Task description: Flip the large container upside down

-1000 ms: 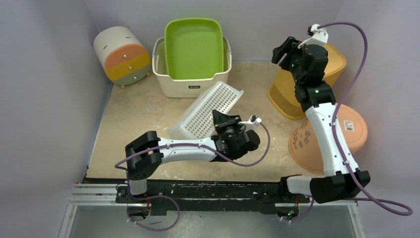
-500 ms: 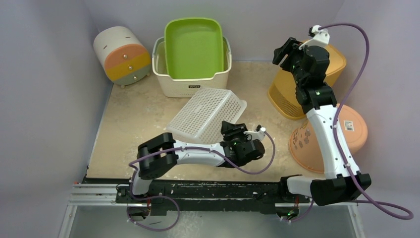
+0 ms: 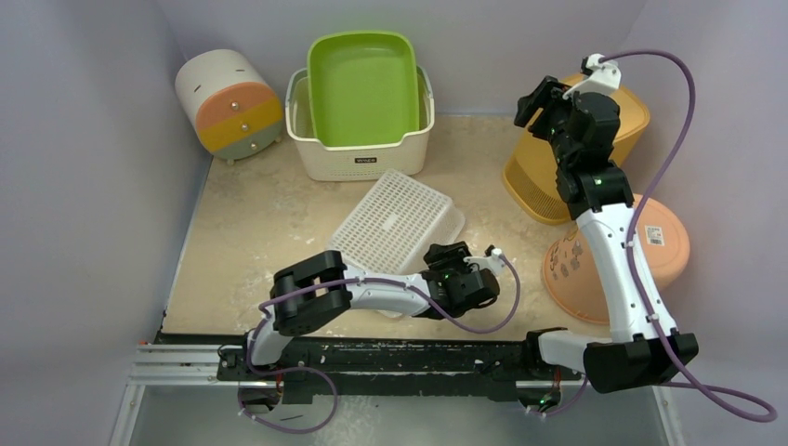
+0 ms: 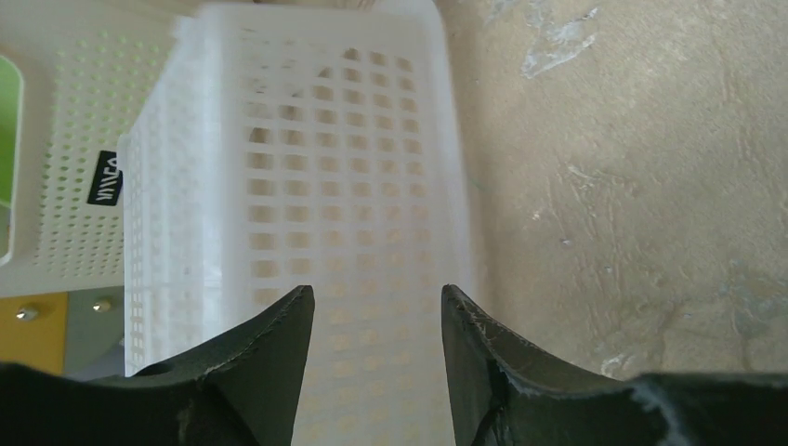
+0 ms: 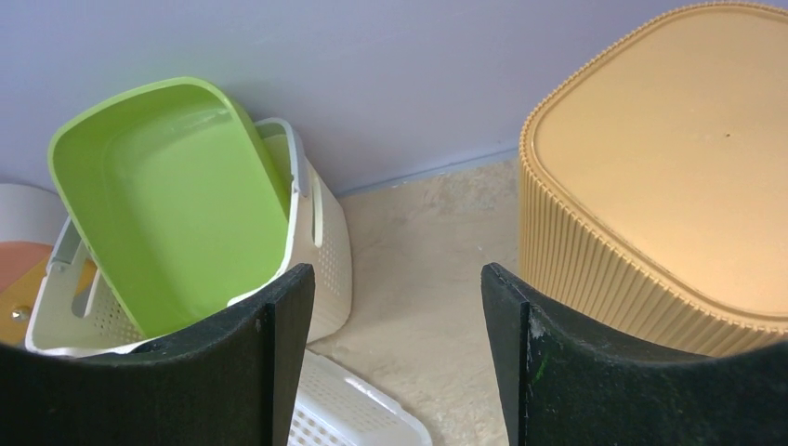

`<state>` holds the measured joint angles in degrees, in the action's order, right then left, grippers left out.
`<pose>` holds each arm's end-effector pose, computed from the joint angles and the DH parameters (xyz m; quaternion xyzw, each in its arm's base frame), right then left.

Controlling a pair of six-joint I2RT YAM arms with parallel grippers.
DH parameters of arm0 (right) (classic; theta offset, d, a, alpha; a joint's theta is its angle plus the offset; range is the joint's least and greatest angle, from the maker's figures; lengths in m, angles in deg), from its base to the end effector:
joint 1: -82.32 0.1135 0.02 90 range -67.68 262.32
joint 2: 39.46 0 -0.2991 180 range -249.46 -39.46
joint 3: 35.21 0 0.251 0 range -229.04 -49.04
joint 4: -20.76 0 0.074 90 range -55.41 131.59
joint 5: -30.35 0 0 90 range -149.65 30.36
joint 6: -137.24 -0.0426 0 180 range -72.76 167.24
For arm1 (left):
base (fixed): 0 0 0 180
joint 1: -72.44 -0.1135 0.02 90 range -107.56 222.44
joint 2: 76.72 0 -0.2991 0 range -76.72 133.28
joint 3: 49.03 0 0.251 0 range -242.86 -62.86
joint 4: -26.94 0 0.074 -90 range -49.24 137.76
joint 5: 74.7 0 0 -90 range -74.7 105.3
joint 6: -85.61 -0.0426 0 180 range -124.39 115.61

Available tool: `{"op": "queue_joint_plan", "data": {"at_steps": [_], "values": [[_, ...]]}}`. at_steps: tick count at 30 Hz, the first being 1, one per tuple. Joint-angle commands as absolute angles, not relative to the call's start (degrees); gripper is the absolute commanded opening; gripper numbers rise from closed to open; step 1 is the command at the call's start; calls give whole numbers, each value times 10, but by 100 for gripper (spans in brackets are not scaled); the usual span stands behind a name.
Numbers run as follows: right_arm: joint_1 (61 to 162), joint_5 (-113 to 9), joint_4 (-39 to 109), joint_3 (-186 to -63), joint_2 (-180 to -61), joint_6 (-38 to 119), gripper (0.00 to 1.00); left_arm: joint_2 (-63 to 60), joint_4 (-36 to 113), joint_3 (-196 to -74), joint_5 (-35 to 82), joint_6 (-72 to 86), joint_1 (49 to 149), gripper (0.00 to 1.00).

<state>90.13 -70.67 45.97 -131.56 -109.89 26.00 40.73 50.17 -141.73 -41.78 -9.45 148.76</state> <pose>0.2601 0.0274 0.5065 0.1496 0.6867 0.1123 0.7025 0.1414 -0.4296 0.2017 0.4048 0.7335 0.1790 0.5158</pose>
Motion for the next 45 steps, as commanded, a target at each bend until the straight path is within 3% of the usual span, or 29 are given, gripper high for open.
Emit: {"op": "queue_joint_plan", "data": {"at_steps": [1, 10, 13, 19, 20, 21, 25, 30, 36, 45], "values": [[899, -718, 442, -1315, -1083, 269, 69, 409, 478, -1439, -387, -57, 1485, 50], [898, -711, 439, -1323, -1094, 269, 69, 369, 538, -1472, -350, -42, 1482, 59], [898, -712, 441, -1327, -1096, 271, 71, 311, 574, -1485, -285, -4, 1449, 61], [898, -712, 459, -1340, -1103, 274, 88, 189, 641, -1507, -138, 86, 1279, 63], [898, -710, 462, -1341, -1106, 274, 97, 175, 655, -1512, -125, 93, 1249, 63], [898, -707, 466, -1343, -1107, 274, 100, 162, 666, -1516, -118, 96, 1223, 63], [898, -703, 476, -1342, -1113, 276, 100, 126, 704, -1503, -99, 92, 1118, 64], [898, -698, 482, -1337, -1116, 278, 100, 89, 701, -1425, 18, 115, 999, 65], [898, -707, 490, -1342, -1118, 291, 100, 60, 705, -1363, 172, 116, 986, 68], [898, -697, 504, -1350, -1130, 292, 100, 53, 661, -1274, 255, 122, 986, 69]]}}
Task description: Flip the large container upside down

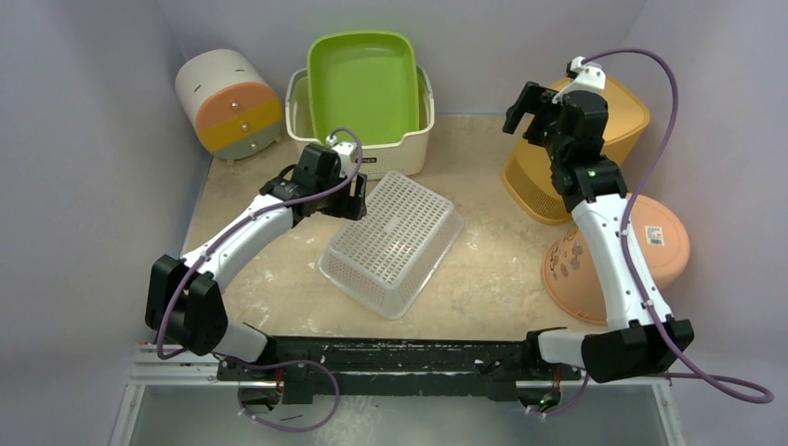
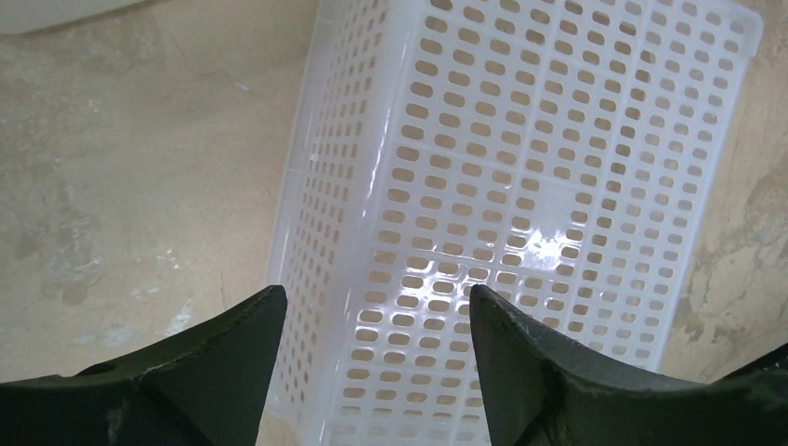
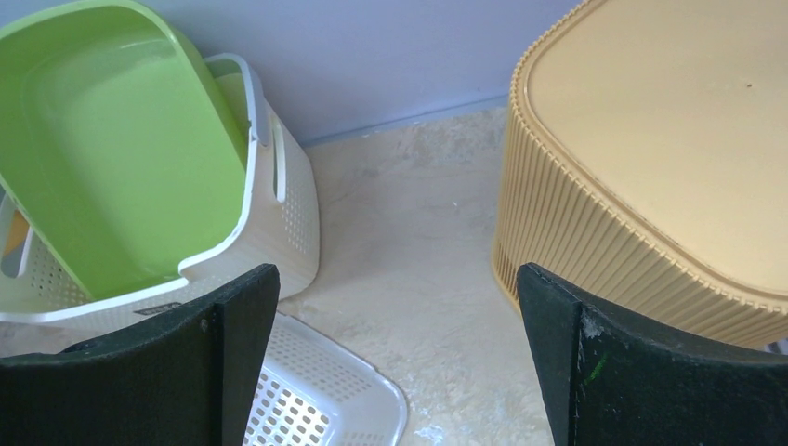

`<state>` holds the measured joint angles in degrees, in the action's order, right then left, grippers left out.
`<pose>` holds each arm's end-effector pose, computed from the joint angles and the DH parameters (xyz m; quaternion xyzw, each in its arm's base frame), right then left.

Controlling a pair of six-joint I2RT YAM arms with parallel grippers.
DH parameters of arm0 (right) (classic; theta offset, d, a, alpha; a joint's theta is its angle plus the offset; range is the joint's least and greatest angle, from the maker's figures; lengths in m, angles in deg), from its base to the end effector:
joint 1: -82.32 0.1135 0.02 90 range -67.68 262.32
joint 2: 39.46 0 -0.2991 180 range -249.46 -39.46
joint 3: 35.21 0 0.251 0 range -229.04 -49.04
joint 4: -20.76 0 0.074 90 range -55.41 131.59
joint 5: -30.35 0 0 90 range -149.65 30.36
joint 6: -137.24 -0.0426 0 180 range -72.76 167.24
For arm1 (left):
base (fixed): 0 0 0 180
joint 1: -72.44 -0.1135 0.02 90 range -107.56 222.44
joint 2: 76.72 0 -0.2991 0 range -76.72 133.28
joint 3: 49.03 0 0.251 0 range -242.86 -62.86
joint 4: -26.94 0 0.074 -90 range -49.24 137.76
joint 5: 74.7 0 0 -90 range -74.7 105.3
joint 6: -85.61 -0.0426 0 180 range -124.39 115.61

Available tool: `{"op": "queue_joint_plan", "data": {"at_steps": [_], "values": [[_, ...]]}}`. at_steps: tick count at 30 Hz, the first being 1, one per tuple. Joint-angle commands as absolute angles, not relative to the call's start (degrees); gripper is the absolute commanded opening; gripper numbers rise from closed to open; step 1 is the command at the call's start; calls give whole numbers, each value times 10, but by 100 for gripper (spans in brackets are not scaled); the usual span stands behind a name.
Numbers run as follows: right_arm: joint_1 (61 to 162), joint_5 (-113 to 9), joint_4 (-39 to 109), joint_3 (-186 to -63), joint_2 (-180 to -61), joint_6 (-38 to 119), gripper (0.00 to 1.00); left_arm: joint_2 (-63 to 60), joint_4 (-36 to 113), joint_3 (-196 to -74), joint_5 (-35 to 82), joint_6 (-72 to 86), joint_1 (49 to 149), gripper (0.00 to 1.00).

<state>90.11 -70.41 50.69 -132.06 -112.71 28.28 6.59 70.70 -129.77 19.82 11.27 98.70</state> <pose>0.2775 0.0299 0.4876 0.1344 0.7322 0.0856 0.6622 0.2822 -0.1430 0.3151 0.1003 0.9222 -0.1671 0.3340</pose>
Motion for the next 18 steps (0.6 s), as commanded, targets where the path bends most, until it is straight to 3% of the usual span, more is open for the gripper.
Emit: {"op": "queue_joint_plan", "data": {"at_steps": [1, 12, 18], "values": [[898, -696, 505, -1352, -1130, 292, 100, 60, 657, -1262, 254, 118, 986, 70], [898, -692, 536, -1384, -1128, 303, 100, 119, 532, -1181, 338, 172, 992, 71], [898, -702, 534, -1389, -1123, 303, 100, 181, 493, -1247, 313, 212, 1086, 72]]}}
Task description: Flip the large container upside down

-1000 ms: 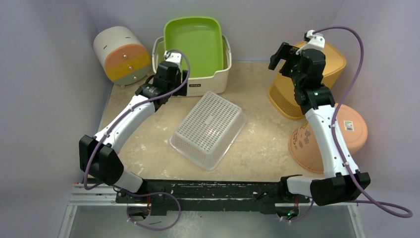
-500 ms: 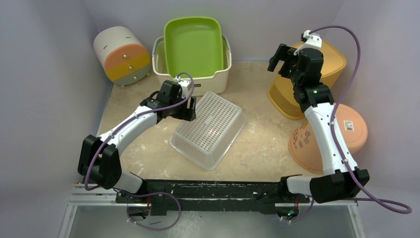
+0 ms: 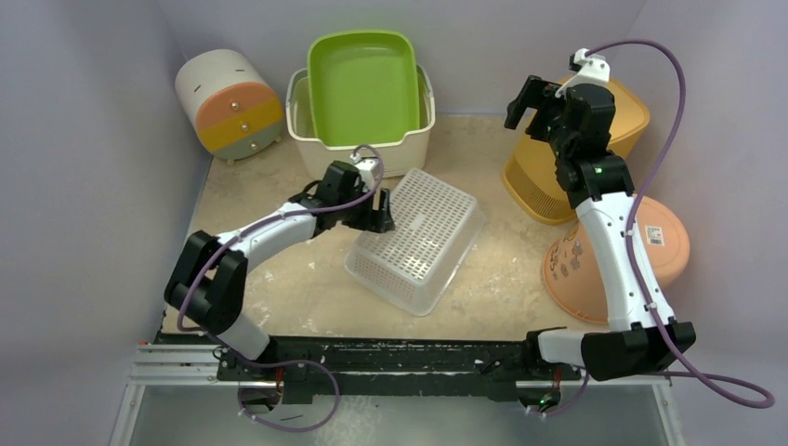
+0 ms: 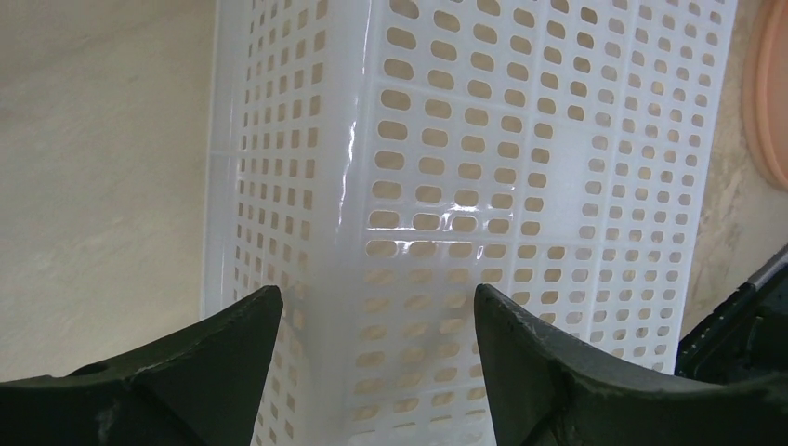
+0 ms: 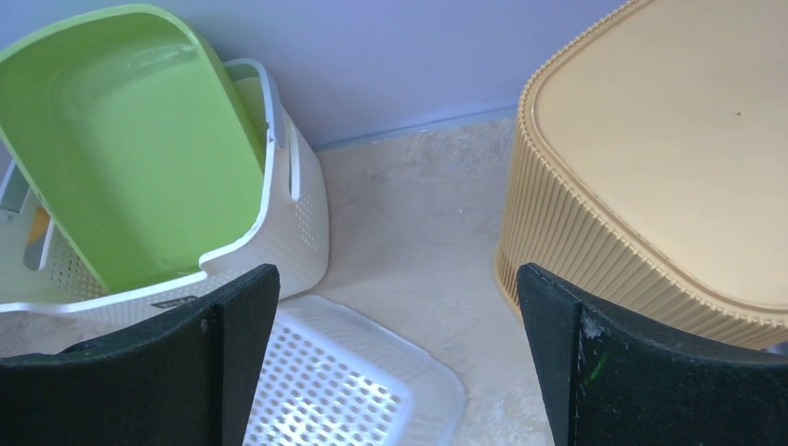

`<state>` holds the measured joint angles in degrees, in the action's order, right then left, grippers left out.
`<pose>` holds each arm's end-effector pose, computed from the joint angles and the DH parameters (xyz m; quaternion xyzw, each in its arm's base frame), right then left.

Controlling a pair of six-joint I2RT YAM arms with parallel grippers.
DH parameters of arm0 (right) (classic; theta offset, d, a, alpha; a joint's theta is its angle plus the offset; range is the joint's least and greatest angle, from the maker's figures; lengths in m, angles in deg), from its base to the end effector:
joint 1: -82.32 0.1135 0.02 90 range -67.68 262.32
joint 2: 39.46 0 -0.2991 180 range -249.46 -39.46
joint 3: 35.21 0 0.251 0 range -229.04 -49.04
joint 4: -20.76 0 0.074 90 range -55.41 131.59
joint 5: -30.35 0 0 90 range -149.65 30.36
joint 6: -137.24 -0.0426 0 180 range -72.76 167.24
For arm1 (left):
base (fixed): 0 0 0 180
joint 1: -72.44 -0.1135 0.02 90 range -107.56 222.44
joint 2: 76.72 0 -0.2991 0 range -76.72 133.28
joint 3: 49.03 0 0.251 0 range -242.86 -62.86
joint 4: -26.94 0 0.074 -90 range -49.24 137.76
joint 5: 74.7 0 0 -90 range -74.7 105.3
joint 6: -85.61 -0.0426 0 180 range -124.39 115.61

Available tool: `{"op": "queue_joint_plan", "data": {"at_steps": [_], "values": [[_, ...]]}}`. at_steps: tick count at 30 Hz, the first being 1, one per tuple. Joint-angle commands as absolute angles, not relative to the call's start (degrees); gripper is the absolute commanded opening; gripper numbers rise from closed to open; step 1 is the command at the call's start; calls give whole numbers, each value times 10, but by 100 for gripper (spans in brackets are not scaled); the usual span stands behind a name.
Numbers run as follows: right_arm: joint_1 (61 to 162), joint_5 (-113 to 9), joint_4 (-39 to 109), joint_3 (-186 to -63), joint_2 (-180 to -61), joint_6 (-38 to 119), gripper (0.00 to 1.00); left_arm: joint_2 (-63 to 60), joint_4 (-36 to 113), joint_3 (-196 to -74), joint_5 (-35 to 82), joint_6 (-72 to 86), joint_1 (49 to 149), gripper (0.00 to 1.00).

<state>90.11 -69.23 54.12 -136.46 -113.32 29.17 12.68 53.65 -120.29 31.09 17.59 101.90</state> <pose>0.2735 0.0303 0.5042 0.1220 0.7324 0.0888 0.6640 0.2877 -0.1758 0.2533 0.1123 0.9092 -0.2793 0.2875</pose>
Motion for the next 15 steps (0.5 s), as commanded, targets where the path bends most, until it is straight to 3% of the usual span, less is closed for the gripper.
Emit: {"op": "queue_joint_plan", "data": {"at_steps": [1, 15], "values": [[898, -704, 534, -1389, -1122, 304, 100, 196, 480, -1263, 311, 222, 1098, 72], [897, -731, 533, -1365, -1101, 321, 100, 356, 464, -1445, 313, 256, 1167, 74]]}}
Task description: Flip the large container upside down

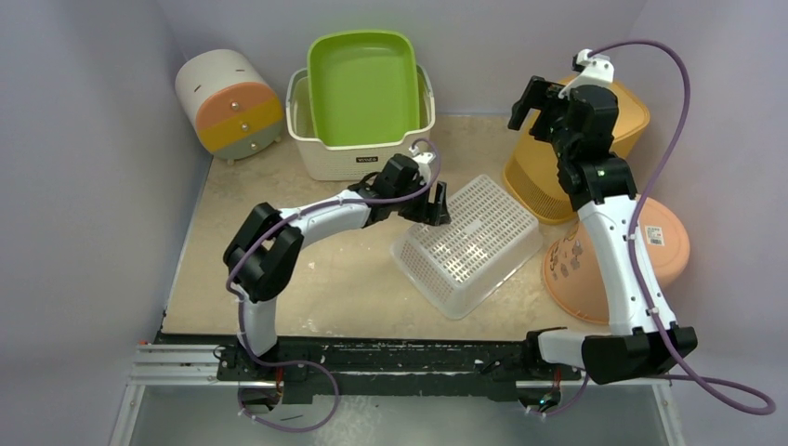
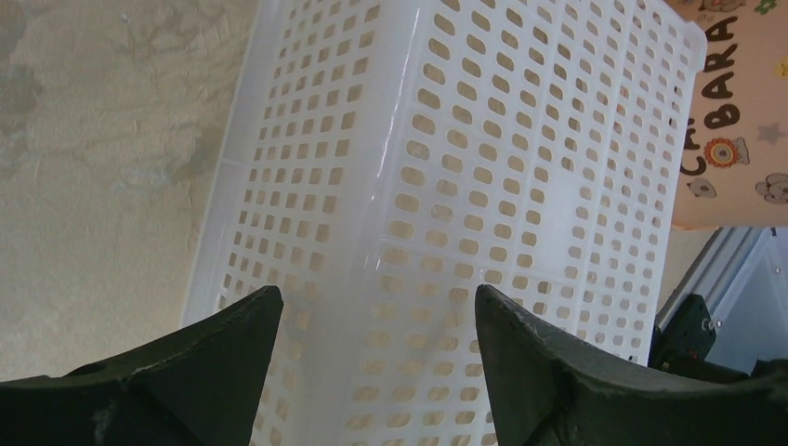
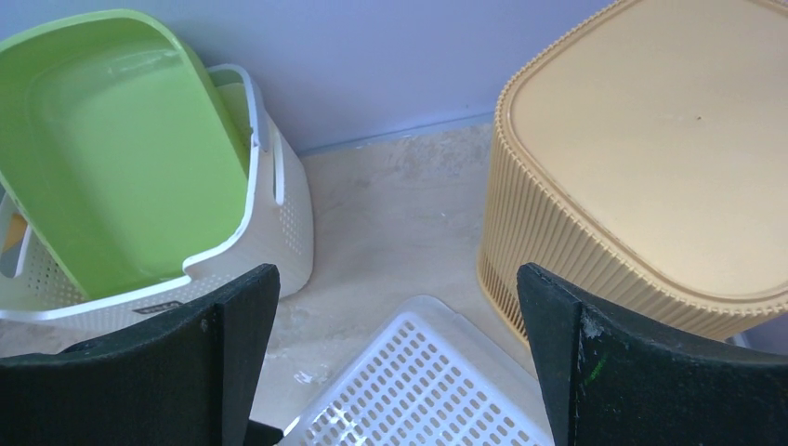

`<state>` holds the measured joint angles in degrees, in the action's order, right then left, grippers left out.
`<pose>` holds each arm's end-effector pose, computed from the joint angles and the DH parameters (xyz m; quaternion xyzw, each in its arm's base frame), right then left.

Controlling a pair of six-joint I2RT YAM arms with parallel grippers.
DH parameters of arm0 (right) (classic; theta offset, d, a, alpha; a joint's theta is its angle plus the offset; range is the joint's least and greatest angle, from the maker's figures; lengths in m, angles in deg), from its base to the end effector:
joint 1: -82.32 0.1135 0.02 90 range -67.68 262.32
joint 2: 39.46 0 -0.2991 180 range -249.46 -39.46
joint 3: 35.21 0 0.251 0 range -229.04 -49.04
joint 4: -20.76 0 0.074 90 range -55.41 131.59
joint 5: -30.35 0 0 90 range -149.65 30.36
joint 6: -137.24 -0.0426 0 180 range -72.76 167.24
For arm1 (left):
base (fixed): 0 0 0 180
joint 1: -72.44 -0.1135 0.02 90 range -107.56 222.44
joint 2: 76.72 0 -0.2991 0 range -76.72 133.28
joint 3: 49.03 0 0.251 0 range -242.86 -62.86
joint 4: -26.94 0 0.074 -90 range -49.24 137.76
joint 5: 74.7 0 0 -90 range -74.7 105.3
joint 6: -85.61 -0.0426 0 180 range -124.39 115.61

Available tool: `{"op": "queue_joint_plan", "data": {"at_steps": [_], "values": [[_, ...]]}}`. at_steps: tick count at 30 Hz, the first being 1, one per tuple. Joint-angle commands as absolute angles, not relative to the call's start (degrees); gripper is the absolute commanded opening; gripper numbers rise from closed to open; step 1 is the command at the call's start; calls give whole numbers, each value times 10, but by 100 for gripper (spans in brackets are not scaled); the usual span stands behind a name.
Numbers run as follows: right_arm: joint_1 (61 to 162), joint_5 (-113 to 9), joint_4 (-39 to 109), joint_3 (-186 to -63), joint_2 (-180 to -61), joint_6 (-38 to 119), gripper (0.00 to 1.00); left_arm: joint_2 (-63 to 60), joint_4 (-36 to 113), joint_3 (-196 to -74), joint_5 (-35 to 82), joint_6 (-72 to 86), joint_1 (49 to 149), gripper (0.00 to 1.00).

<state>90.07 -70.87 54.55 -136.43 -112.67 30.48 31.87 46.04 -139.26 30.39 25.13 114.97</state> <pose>0.2690 0.0283 0.5061 0.1233 0.7309 0.0708 0.6675 0.3204 -0.3090 0.2479 0.1585 0.8766 -0.3533 0.2856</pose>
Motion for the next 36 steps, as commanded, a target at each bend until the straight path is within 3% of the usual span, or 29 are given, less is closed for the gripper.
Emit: {"op": "queue_joint_plan", "data": {"at_steps": [1, 11, 23, 29, 36], "values": [[897, -734, 532, -1364, -1100, 323, 100, 367, 473, -1460, 314, 251, 1176, 74], [896, -727, 529, -1370, -1110, 322, 100, 378, 519, -1530, 273, 226, 1199, 75], [896, -711, 521, -1373, -1114, 307, 100, 251, 773, -1671, 99, 107, 1130, 75], [896, -704, 510, -1385, -1129, 299, 100, 297, 738, -1756, 77, 75, 1017, 75], [896, -711, 486, -1409, -1161, 302, 100, 402, 610, -1851, 61, 97, 991, 75]]}}
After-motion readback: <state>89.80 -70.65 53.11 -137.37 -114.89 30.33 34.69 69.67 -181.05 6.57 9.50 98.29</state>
